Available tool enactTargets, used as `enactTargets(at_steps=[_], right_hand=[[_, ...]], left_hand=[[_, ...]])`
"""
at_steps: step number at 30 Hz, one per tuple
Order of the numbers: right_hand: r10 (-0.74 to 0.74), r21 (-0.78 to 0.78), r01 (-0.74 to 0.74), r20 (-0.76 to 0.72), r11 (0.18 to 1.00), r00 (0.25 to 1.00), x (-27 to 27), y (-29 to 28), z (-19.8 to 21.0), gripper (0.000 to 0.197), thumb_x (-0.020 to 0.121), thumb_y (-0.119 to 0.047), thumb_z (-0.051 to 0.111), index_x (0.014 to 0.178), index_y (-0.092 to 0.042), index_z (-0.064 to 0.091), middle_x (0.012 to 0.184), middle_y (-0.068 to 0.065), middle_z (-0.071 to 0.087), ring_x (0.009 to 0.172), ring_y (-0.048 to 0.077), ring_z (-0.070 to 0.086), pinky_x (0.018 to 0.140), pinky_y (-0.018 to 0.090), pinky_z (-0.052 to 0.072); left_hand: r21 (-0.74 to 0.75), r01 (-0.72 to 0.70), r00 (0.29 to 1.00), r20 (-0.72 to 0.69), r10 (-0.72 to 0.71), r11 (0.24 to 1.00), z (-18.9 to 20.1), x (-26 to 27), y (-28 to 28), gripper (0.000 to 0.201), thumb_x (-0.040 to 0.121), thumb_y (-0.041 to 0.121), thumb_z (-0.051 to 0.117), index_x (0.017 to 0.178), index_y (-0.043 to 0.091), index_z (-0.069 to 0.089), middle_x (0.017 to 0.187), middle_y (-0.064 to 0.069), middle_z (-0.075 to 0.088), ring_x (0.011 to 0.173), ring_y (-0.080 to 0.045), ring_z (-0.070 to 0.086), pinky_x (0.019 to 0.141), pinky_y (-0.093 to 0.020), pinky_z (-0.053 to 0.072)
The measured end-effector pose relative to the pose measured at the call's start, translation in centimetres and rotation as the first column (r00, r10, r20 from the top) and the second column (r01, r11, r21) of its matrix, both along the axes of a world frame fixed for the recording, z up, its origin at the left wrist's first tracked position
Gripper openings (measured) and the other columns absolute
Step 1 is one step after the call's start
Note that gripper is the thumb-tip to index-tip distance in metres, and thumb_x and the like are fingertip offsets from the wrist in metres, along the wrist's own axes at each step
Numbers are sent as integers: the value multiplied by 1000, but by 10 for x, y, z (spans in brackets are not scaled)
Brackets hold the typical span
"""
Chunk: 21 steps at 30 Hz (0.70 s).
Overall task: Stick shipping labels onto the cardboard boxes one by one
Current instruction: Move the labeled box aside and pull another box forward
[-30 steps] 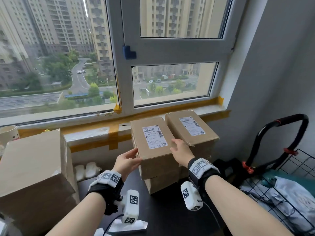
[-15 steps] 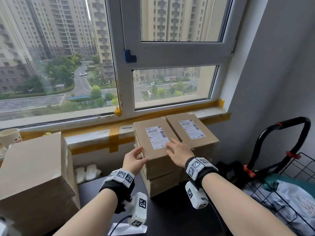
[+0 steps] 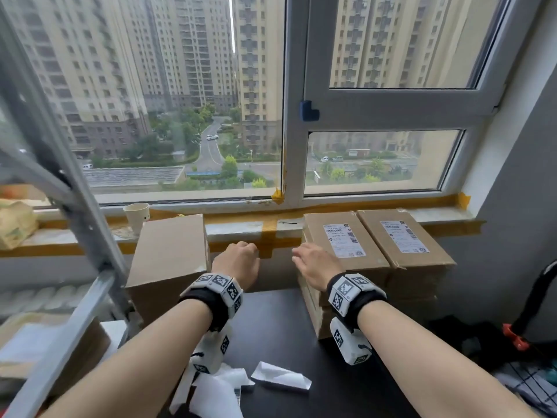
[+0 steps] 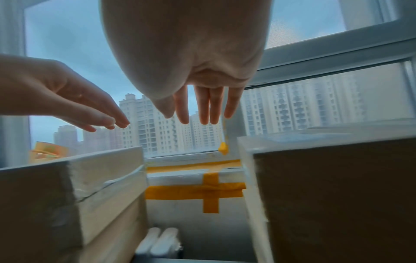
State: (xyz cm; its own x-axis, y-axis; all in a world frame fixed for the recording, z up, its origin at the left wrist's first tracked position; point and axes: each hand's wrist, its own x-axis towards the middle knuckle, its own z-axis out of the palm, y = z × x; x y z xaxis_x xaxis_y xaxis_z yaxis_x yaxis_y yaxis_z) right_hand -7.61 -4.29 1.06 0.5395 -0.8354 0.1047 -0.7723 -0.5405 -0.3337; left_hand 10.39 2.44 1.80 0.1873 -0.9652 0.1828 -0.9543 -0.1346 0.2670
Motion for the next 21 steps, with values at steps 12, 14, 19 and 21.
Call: enactTargets(at_steps=[12, 14, 19, 21], right_hand=[[214, 90, -215, 26, 972, 977, 143, 51, -4, 40, 99, -33, 36, 133, -16, 47, 139, 6, 48, 126, 25, 47, 105, 40, 40], [200, 148, -207, 58, 967, 978, 158, 53, -9, 39, 99, -34, 36, 130, -13, 48, 136, 9, 51, 124, 27, 49, 104, 41, 40], [51, 365, -120, 192, 923, 980, 184, 47, -29, 44, 98, -37, 39, 134, -11, 42, 132, 10, 55, 119, 27, 52, 100, 35, 40], [-34, 446, -85, 253, 891, 967, 194, 42, -36, 46, 98, -37, 41, 135, -9, 40, 134, 11, 53, 122, 28, 51, 102, 35, 39]], left_hand=[[98, -351, 935, 95, 343, 931, -1, 125, 90, 35, 95, 27, 40, 124, 14, 55, 126, -5, 56, 115, -25, 54, 94, -40, 48], [118, -372, 928, 85, 364, 921, -10, 140, 97, 35, 96, 26, 38, 123, 13, 55, 127, -5, 55, 116, -25, 53, 95, -39, 48], [135, -401, 913, -22, 407, 906, -34, 159, 101, 35, 96, 29, 39, 123, 11, 53, 127, -6, 55, 117, -26, 51, 97, -40, 45], [97, -419, 896, -115, 428, 903, -42, 162, 100, 32, 96, 27, 39, 119, 10, 53, 124, -9, 57, 114, -28, 54, 97, -40, 45]])
